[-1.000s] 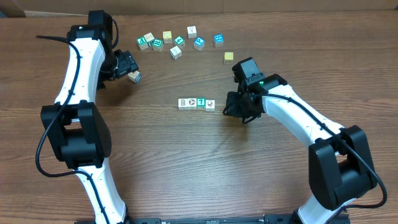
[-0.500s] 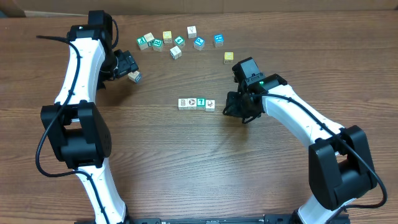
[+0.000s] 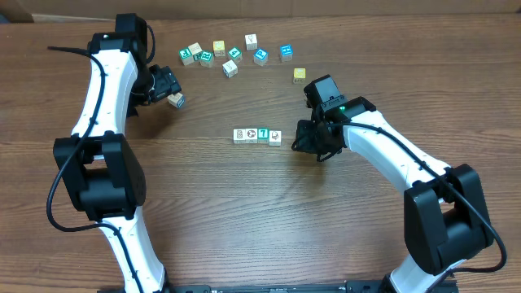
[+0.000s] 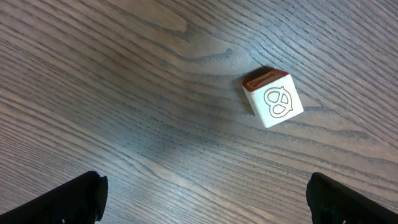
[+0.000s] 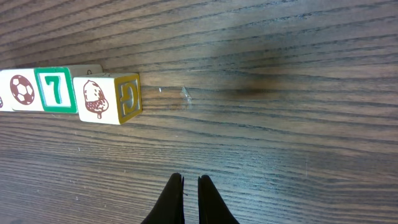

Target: Form a horizontal line

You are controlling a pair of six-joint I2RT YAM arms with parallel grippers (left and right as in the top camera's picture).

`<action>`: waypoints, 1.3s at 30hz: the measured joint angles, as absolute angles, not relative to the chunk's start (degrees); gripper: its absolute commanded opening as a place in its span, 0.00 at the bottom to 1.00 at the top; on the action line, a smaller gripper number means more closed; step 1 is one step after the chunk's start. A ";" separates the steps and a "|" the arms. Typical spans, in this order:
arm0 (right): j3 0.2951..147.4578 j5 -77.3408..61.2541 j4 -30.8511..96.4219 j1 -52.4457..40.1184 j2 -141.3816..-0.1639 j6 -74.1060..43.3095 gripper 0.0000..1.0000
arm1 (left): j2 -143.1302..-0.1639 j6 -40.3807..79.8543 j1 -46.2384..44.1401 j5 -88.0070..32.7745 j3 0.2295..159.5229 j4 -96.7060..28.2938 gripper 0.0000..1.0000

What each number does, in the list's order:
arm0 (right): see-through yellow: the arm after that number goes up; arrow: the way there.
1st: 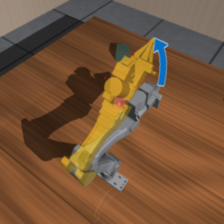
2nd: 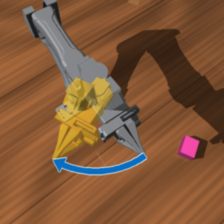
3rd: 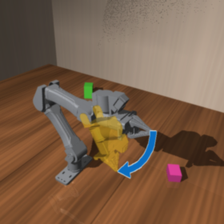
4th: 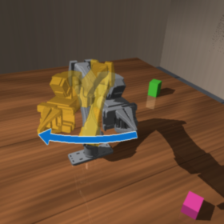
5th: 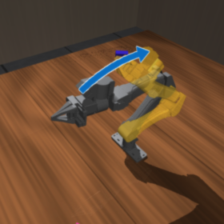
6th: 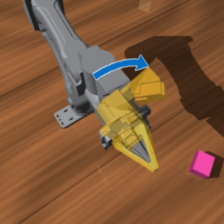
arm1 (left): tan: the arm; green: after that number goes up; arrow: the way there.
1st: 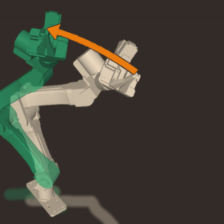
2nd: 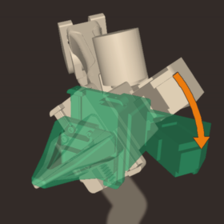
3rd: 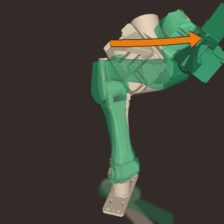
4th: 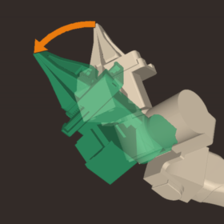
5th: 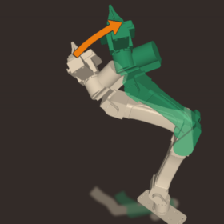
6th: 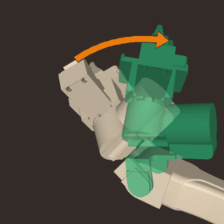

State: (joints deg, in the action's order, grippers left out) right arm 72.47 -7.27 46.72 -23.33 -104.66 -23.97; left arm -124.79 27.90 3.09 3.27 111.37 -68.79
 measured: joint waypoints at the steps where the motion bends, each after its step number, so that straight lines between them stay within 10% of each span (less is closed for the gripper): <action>1: 72.47 -7.27 46.72 -23.33 -104.66 -23.99 0.06 | -124.79 27.90 3.09 3.27 111.37 -68.79 1.00; 39: 72.47 -7.29 46.72 -23.33 -104.68 -23.99 0.10 | -124.79 27.90 3.09 3.27 111.37 -68.77 1.00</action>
